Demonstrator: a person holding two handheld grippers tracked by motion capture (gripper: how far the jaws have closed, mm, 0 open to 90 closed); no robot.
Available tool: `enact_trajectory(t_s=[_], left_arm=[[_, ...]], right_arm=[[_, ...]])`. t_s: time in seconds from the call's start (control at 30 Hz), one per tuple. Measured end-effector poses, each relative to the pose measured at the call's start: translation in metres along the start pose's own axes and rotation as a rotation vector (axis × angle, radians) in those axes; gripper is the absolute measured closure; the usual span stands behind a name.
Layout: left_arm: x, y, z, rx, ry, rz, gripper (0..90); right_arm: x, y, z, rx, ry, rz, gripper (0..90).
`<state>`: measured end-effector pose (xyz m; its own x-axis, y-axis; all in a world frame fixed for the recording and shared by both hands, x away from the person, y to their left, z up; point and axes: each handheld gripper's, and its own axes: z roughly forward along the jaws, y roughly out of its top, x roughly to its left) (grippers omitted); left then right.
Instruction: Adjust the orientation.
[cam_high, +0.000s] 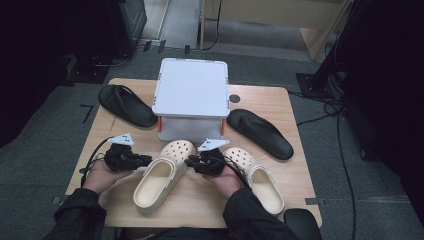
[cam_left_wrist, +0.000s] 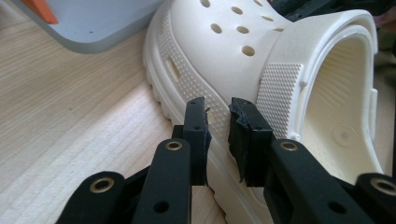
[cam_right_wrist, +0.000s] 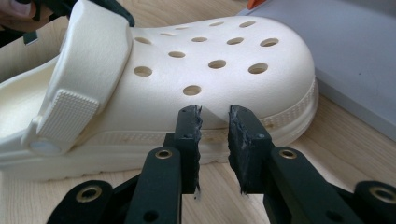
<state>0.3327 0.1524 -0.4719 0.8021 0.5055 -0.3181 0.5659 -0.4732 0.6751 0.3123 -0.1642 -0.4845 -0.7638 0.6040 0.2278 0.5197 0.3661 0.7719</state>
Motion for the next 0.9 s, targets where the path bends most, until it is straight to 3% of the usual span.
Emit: enact_trajectory(t_s=[0.3,0.47,0.63,0.77,0.9], left_arm=[[-0.002,0.000,0.002,-0.007,-0.020,-0.017,77.5],[-0.007,0.000,0.005,-0.009,-0.043,-0.012,77.0],[-0.007,-0.001,0.006,-0.015,-0.073,-0.046,77.7],[-0.011,0.000,0.006,-0.022,-0.068,-0.034,75.5],[-0.006,0.002,0.001,-0.056,-0.052,-0.057,69.6]], right_arm=[[-0.004,0.003,0.002,-0.018,0.006,0.018,75.1],[-0.007,0.008,0.005,-0.015,-0.017,0.026,76.5],[-0.010,0.012,0.008,-0.011,-0.028,0.023,76.6],[-0.012,0.017,0.012,-0.009,-0.043,0.020,73.3],[-0.015,0.017,0.010,-0.008,-0.030,0.049,69.1]])
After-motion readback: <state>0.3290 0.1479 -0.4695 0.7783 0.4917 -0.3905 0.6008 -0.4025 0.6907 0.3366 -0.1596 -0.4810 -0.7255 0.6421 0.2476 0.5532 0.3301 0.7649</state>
